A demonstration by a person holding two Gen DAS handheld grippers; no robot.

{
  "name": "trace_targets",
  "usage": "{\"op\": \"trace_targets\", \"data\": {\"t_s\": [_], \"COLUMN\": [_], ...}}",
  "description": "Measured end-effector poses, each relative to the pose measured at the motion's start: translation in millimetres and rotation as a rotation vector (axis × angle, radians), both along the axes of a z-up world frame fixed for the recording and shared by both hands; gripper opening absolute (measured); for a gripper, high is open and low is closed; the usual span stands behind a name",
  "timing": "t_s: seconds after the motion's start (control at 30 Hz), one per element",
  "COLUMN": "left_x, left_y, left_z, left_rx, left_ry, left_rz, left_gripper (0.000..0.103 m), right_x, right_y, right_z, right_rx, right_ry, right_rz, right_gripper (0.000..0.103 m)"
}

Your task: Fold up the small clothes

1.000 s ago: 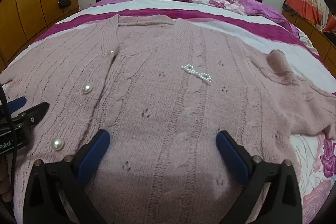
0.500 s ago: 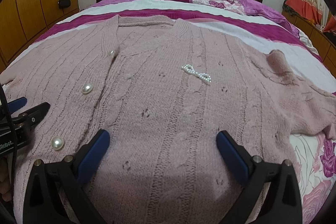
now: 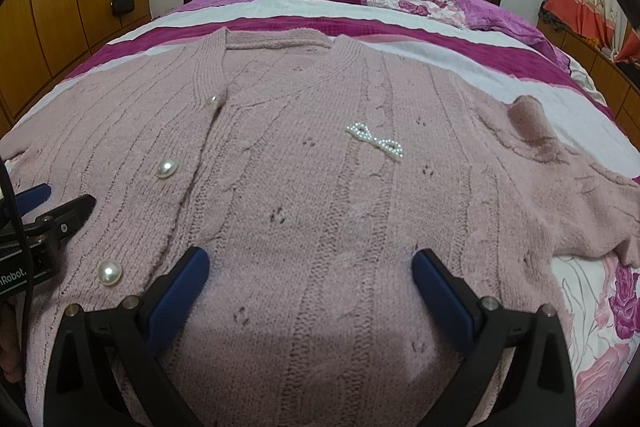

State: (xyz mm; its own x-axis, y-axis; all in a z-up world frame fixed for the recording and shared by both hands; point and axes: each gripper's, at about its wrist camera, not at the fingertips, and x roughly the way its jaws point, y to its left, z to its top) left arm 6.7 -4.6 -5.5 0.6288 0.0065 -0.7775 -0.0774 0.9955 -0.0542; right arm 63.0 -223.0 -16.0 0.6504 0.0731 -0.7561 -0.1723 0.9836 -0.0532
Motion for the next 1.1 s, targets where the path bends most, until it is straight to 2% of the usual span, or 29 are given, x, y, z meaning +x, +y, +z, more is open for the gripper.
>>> {"op": "trace_targets", "data": {"t_s": [0.23,0.7,1.1], "left_x": [-0.1,-4.3,-6.8], "left_y": [-3.3,-1.2,0.2], "left_z": [-0.3,0.5,2.8], "left_rx": [0.018,-0.004,0.006], "left_ry": [0.001,-0.007,-0.007], "left_rz": [0.002,0.003,0.003], "left_gripper": [0.066,0.066,0.066], "right_x": [3.9,4.3,3.8], "right_y": [2.3,4.4,4.5], "right_z": [-1.1,-0.2,-0.1], "right_rx": [-0.008,-0.024,-0.029], "right_ry": [0.0,0.004,0.004], "right_rz": [0.002,-0.001,-0.002], "right_gripper": [0.103,0.103,0.103]}}
